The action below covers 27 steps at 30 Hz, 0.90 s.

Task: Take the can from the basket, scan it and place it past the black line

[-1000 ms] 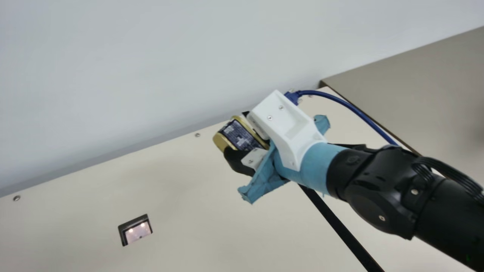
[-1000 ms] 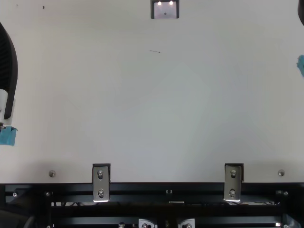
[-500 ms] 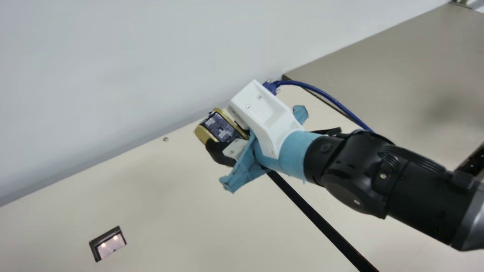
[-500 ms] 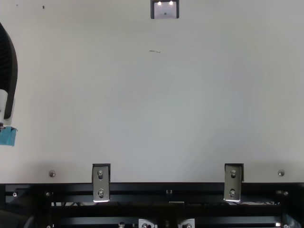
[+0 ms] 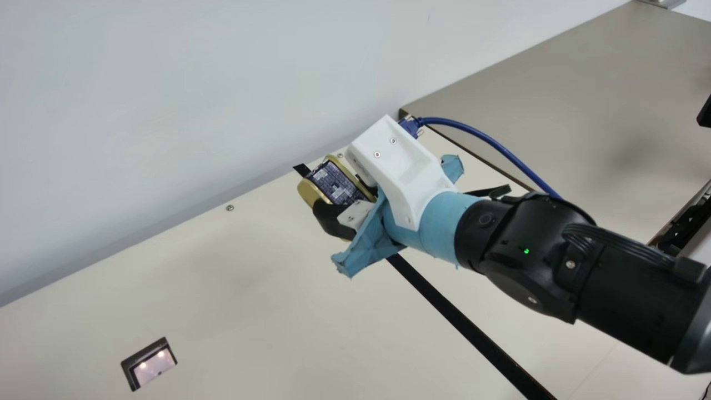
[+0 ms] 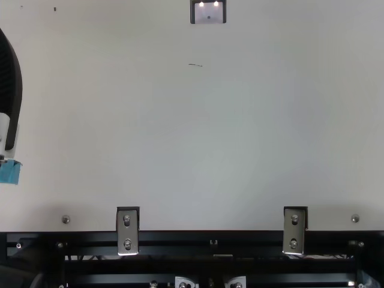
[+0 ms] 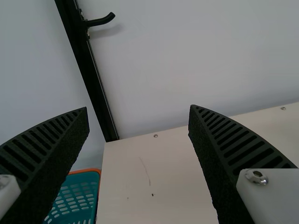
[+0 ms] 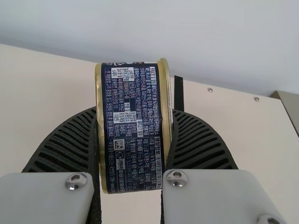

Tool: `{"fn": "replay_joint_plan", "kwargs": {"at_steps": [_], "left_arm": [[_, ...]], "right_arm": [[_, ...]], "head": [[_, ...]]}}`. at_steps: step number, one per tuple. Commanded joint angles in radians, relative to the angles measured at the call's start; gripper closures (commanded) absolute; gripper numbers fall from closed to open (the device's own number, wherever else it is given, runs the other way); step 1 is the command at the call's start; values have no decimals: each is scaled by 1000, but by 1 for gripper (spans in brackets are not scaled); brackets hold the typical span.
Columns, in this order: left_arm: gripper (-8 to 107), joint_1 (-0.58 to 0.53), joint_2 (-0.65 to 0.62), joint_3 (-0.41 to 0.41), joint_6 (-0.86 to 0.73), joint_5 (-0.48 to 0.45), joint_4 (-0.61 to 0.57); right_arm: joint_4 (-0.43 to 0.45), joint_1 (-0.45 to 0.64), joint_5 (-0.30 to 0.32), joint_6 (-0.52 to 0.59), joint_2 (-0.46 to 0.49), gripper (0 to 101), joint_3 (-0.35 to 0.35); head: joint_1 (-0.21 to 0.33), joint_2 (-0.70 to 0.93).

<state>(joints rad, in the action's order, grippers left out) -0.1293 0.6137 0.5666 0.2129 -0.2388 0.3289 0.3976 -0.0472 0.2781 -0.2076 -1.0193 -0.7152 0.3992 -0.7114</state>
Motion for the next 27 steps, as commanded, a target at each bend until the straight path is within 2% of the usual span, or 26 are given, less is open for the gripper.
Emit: {"fn": "replay_joint_plan", "kwargs": {"at_steps": [1, 13, 27], "left_arm": [[9, 0, 0, 0, 0, 0, 0], [9, 0, 0, 0, 0, 0, 0], [9, 0, 0, 0, 0, 0, 0]], "right_arm": [[1, 5, 3, -2, 8, 101, 3], [-16, 62, 31, 3, 73, 101, 20], [-137, 182, 75, 112, 156, 101, 45]], "head": [[37, -26], [37, -26], [37, -26]]}}
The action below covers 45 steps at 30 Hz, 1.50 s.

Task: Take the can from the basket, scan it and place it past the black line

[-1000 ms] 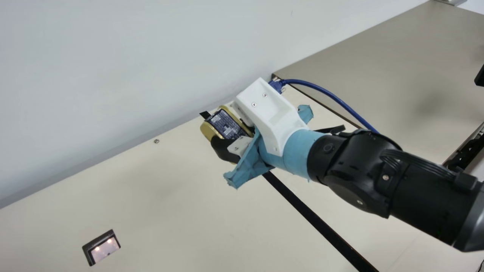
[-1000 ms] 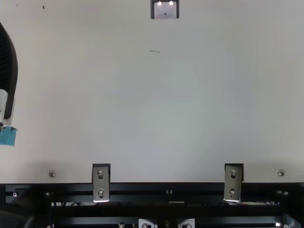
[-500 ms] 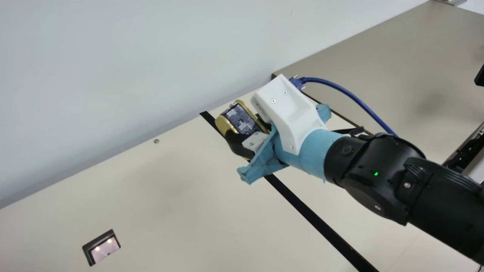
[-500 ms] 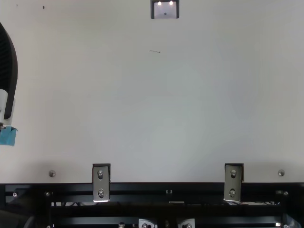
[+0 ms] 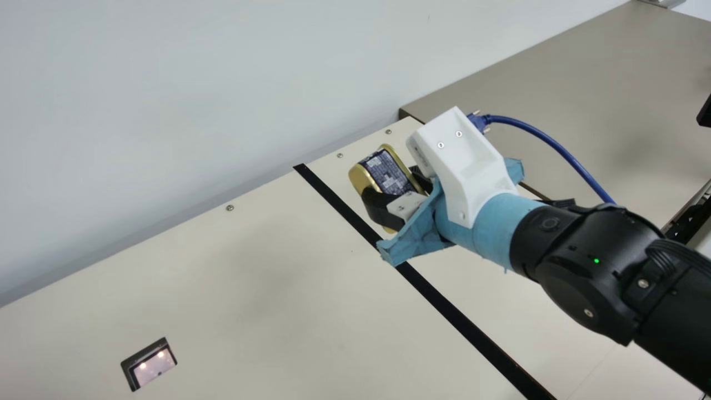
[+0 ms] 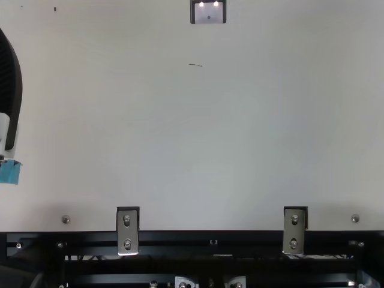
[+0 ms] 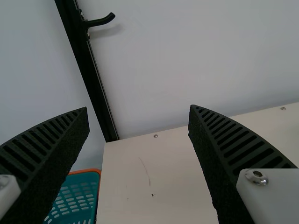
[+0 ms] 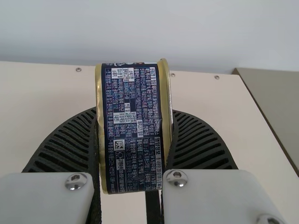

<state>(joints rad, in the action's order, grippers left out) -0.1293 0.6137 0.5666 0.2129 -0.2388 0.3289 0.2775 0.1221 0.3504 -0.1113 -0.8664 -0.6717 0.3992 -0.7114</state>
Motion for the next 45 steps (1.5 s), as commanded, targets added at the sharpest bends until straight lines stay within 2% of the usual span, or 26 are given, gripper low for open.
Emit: {"fn": "replay_joint_plan", "kwargs": {"at_steps": [1, 12, 23, 34, 45], "left_arm": [[9, 0, 0, 0, 0, 0, 0], [9, 0, 0, 0, 0, 0, 0], [9, 0, 0, 0, 0, 0, 0], [9, 0, 0, 0, 0, 0, 0], [9, 0, 0, 0, 0, 0, 0]], "right_arm": [[-27, 23, 5, 25, 8, 101, 4], [-178, 170, 13, 174, 35, 101, 34], [-368, 319, -17, 383, -14, 101, 81], [-598, 416, -37, 657, -91, 101, 126], [-826, 527, -3, 984, -167, 101, 141]], "head": [[37, -26], [37, -26], [37, -26], [37, -26], [37, -26]]}}
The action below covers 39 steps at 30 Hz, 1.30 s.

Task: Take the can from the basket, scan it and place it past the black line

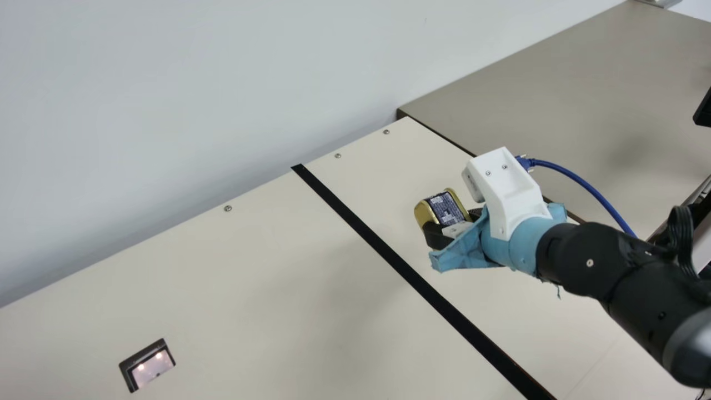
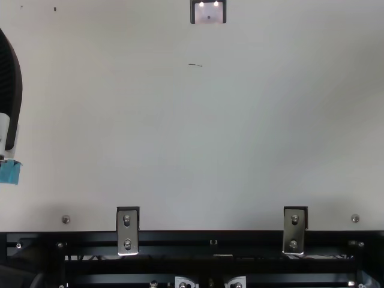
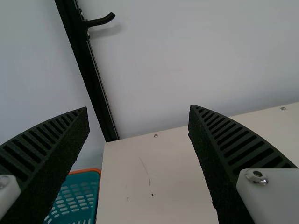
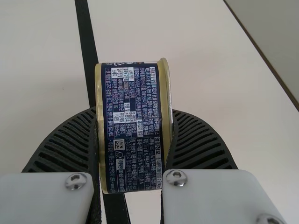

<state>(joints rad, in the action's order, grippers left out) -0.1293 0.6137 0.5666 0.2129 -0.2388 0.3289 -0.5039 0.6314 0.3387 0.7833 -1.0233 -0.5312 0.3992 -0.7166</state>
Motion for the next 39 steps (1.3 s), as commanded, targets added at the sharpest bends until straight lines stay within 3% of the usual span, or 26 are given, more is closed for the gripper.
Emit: {"fn": "replay_joint_plan", "kwargs": {"at_steps": [1, 12, 21, 28, 39], "left_arm": [[9, 0, 0, 0, 0, 0, 0], [9, 0, 0, 0, 0, 0, 0], [9, 0, 0, 0, 0, 0, 0], [9, 0, 0, 0, 0, 0, 0], [9, 0, 0, 0, 0, 0, 0]], "right_arm": [[-65, 31, 15, 123, -20, 101, -1], [-252, 219, 96, 505, -171, 101, -54], [-313, 333, 111, 719, -304, 101, -100], [-278, 336, 83, 775, -362, 101, -111], [-182, 280, 39, 693, -381, 101, -118]], "head": [[37, -21], [37, -21], [37, -21], [37, -21], [37, -21]]}}
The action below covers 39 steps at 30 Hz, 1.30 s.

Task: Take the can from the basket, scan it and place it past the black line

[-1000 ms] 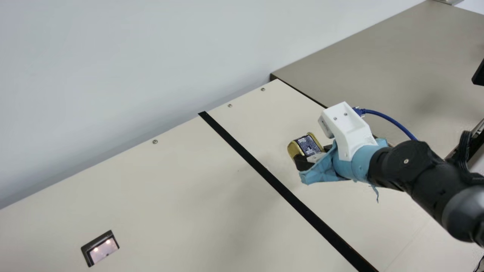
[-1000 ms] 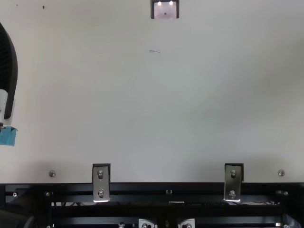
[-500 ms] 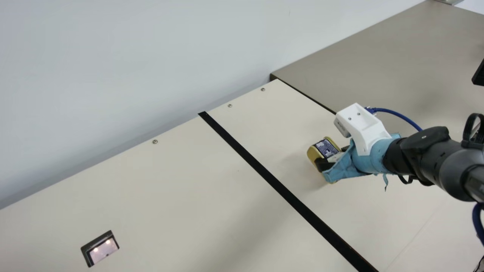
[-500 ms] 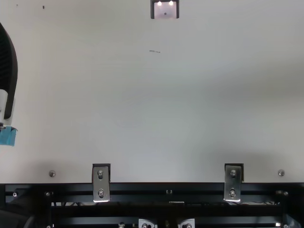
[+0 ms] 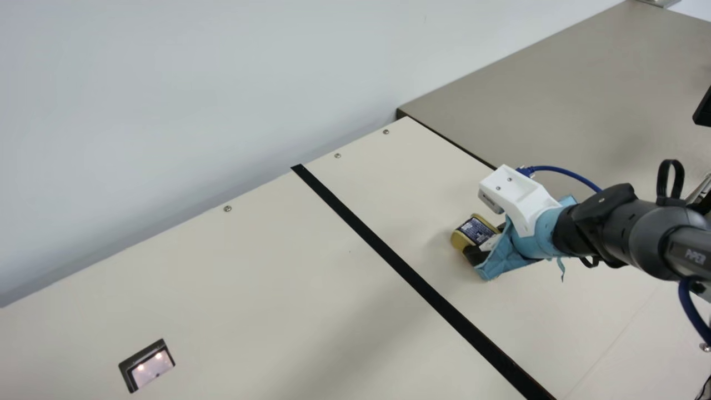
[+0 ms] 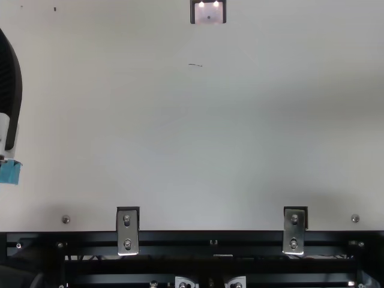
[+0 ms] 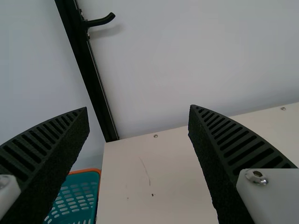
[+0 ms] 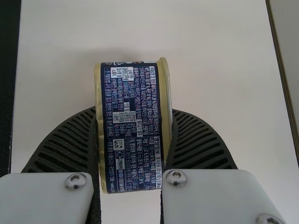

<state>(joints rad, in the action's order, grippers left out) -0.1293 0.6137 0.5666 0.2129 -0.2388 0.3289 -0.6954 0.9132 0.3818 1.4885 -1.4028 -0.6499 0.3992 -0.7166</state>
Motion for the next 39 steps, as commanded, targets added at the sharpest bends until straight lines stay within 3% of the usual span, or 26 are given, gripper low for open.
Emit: {"fn": "replay_joint_plan", "kwargs": {"at_steps": [1, 39], "left_arm": [[9, 0, 0, 0, 0, 0, 0], [9, 0, 0, 0, 0, 0, 0]], "right_arm": [[16, -6, -7, -21, -2, 101, -1], [139, -56, -42, -168, -48, 101, -7]], "head": [[37, -21], [37, -21]]}}
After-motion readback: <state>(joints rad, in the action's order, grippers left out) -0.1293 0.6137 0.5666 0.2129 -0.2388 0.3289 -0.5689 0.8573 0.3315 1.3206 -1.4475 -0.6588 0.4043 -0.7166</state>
